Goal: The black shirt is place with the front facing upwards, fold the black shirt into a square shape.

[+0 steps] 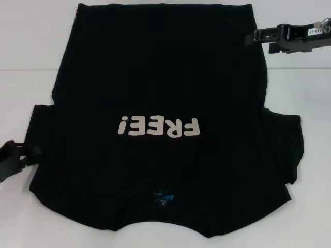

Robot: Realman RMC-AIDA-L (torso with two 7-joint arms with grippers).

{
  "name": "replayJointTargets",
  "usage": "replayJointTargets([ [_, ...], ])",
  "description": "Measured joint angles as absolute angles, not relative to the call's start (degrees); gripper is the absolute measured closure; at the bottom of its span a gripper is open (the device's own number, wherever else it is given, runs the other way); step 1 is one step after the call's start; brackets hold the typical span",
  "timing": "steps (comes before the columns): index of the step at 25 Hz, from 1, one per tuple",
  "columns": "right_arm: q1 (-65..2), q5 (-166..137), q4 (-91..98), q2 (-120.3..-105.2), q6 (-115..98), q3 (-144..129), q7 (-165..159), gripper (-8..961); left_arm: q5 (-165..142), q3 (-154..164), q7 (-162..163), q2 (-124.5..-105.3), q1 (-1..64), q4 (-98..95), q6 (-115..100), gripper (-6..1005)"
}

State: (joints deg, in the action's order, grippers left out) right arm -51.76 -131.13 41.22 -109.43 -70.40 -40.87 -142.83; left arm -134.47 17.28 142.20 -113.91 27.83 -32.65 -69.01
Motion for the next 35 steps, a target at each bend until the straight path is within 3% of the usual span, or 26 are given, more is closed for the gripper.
replayJointTargets([
  [7,-51.73,-131.13,41.22,-109.41,-70.44,-40.60,-142.82,11,-134.56,18.59,142.17,-113.72,28.90,-32.28,-68.95,692],
  [13,-51.59,-131.13,41.27,-109.32,-70.60,-40.28,-142.82,11,-134.57,18.69,142.31,-113.46,29.09,-32.23,-68.70,893],
  [18,-51.31,-131.05,41.38,-109.24,-70.74,-40.25,-142.82,12,-134.64,18.81,141.61,-113.47,29.16,-32.77,-68.64,996],
  [35,-51.24,-130.79,41.50,-109.16,-70.39,-40.06,-142.82,12,-143.97,18.27,144.70,-112.59,30.08,-39.72,-64.18,992],
])
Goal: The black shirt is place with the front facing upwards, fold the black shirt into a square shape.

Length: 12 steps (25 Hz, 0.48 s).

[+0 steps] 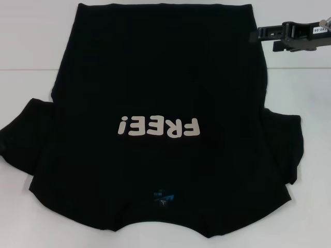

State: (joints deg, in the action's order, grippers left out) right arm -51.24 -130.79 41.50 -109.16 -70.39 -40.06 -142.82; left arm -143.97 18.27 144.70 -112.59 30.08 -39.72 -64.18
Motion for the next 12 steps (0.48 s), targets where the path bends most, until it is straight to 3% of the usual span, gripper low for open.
replayJointTargets([
  [12,-51.52,-130.78,41.50,-109.16,-70.22,-40.08,-142.82,11,-143.99,18.15,147.41,-110.87,30.62,-43.40,-63.78,989],
])
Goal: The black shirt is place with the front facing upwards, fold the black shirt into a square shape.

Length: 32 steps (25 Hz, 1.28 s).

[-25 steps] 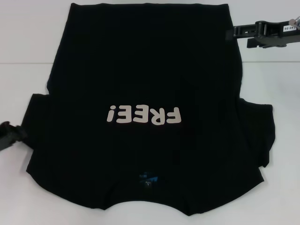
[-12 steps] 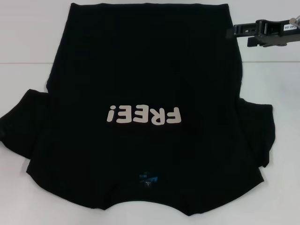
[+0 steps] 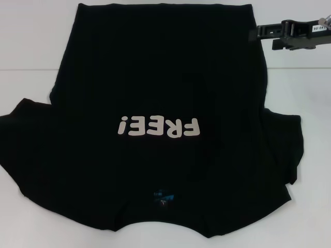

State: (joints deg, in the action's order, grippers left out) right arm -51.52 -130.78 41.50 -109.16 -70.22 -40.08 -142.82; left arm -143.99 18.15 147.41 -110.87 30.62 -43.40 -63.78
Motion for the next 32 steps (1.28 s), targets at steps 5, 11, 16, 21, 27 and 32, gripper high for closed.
replayJointTargets([
  [5,-51.59,-130.77,41.49,-109.16,-70.22,-40.04,-142.82,11,-144.00,18.10,148.49,-110.91,30.51,-44.10,-63.55,988],
  [11,-51.59,-130.78,41.49,-109.16,-70.22,-39.99,-142.82,11,-143.02,18.55,147.09,-111.27,30.81,-44.06,-66.35,987],
  [16,-51.66,-130.78,41.52,-109.16,-70.19,-39.99,-142.82,12,-141.10,20.99,145.53,-111.24,33.63,-43.56,-72.47,986],
  [21,-51.76,-130.78,41.55,-109.22,-70.08,-39.99,-142.82,12,-142.16,26.45,148.79,-110.90,37.06,-44.05,-73.31,984],
  [27,-51.76,-130.79,41.58,-109.25,-70.05,-39.99,-142.82,11,-141.95,31.66,148.96,-112.24,40.73,-44.23,-75.10,965],
  [32,-51.65,-130.79,41.58,-109.22,-70.05,-39.97,-142.82,11,-141.90,37.78,147.57,-113.93,42.43,-44.24,-75.15,942],
])
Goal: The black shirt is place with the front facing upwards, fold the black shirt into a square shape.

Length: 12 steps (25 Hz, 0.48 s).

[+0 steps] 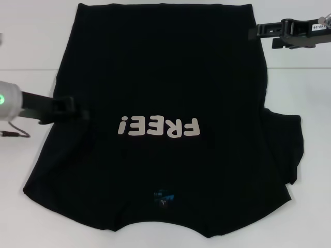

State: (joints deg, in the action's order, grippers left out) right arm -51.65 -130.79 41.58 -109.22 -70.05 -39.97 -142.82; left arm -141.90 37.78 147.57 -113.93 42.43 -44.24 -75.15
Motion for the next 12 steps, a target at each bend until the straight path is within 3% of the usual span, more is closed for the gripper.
replayJointTargets([
  [9,-51.20,-131.06,42.06,-108.87,-70.14,-39.68,-144.24,12,-137.36,36.16,134.12,-113.16,40.18,-46.97,-81.38,900],
  [12,-50.80,-131.27,43.52,-108.54,-72.11,-39.95,-143.96,12,-128.59,29.11,129.66,-113.16,35.91,-49.04,-83.52,783],
])
